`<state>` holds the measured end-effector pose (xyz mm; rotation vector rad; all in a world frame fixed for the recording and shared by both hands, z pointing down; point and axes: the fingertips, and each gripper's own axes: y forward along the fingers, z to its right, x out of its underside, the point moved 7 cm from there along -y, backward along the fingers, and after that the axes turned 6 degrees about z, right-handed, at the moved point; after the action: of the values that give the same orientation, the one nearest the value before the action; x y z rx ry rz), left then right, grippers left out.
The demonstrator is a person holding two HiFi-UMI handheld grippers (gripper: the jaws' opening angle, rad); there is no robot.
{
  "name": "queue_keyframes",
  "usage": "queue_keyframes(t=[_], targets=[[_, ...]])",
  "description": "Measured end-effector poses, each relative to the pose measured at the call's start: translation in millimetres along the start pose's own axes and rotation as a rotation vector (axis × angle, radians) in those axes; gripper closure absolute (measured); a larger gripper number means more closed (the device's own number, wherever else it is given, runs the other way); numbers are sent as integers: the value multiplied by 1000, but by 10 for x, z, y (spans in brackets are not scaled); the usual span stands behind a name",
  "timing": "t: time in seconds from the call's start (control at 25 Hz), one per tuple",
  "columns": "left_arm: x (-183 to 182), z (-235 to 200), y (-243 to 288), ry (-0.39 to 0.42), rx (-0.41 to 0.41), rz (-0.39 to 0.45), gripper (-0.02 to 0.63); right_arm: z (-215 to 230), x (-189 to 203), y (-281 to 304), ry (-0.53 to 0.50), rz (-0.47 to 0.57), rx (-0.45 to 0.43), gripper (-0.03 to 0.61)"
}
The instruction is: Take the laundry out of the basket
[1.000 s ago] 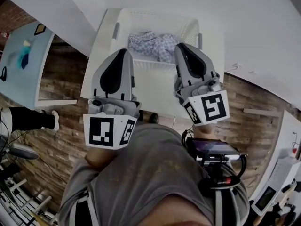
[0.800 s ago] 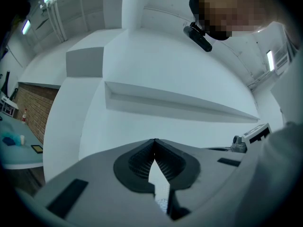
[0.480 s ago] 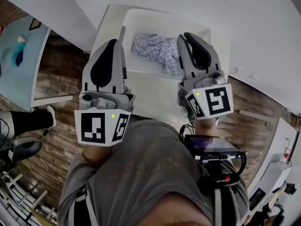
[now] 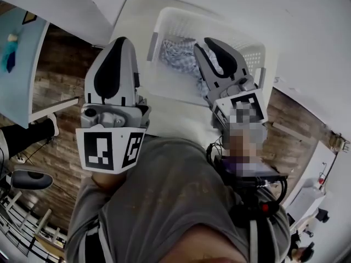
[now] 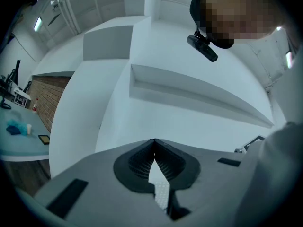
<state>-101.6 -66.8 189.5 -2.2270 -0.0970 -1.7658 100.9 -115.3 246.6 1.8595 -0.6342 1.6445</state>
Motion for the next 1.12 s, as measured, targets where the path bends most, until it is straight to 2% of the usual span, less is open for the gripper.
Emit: queue_keyframes(t=[0.44,0.68,0.84,1.12], targets=[[245,-444,214,-52,-42,-77,604,-54,481,478,-10,-200,-132,421],[541,-730,391,-114,-68,-133,604,-86,881,695,8,-330,-193,388],[570,-797,432,-143,-74,-135,604,-184,993,649,-9,-415,-239,349],[896,-1049,509,-223,-80,-184,604,-300,1373,696,2,-586,-255,309]])
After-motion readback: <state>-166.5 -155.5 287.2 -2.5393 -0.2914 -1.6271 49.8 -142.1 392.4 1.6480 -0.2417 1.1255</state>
